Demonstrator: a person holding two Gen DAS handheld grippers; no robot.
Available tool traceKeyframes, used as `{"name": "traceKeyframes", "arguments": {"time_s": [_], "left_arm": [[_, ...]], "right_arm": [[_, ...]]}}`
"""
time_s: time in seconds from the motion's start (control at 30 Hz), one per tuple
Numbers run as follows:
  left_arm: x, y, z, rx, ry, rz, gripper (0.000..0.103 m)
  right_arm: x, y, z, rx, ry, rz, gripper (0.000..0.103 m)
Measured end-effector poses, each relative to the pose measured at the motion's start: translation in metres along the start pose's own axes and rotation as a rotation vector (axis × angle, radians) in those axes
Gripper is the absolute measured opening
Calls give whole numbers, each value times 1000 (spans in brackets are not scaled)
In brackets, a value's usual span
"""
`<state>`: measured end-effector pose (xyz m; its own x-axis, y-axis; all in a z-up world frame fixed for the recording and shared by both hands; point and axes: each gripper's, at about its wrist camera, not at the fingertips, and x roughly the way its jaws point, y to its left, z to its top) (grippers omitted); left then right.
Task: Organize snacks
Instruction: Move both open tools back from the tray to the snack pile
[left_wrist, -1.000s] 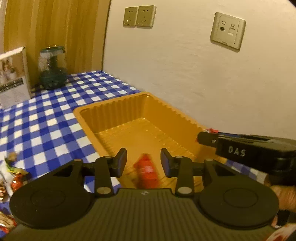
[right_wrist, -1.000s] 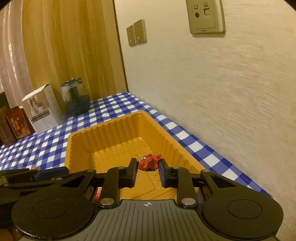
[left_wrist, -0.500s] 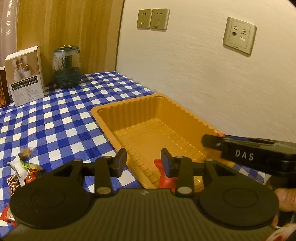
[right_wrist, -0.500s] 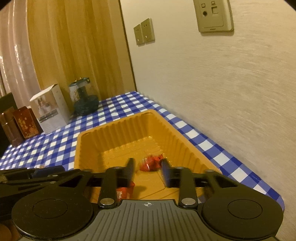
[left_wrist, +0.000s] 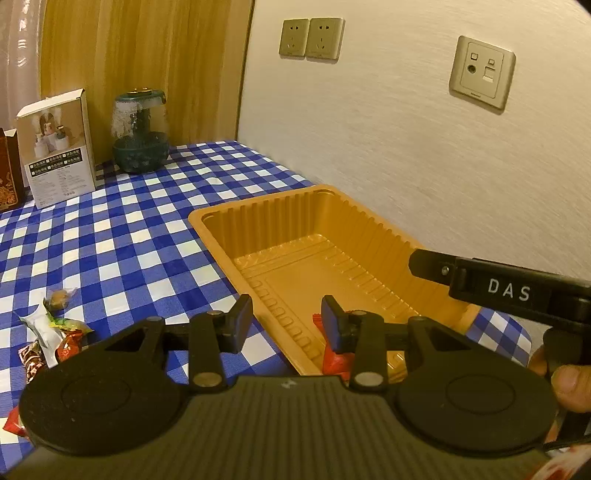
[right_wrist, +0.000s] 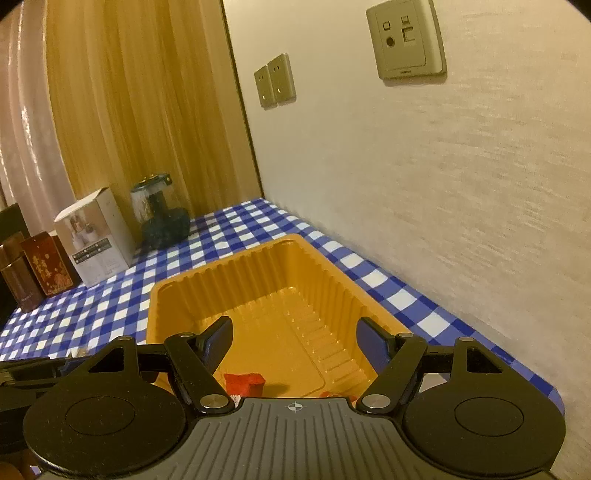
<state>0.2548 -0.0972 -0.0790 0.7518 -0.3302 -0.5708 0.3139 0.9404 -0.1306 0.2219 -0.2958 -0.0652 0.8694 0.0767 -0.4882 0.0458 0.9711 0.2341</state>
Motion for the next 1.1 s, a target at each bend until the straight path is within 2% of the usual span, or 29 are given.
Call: {"name": "traceKeyframes", "arguments": {"time_s": [0.17, 0.43, 0.7, 1.1], "left_arm": [[-9, 3, -1, -12, -17, 23, 43], [-35, 20, -4, -47, -50, 91, 46], [-74, 57, -14, -102, -70, 184, 52], [-120, 124, -46, -183, -42, 344, 54]], "right_arm": [[-5, 0, 0, -12, -24, -2, 74], [-12, 16, -1, -57, -54, 46, 74], [-22, 54, -9, -125, -54, 145, 74], [-31, 126, -37, -250, -12, 291, 74]]}}
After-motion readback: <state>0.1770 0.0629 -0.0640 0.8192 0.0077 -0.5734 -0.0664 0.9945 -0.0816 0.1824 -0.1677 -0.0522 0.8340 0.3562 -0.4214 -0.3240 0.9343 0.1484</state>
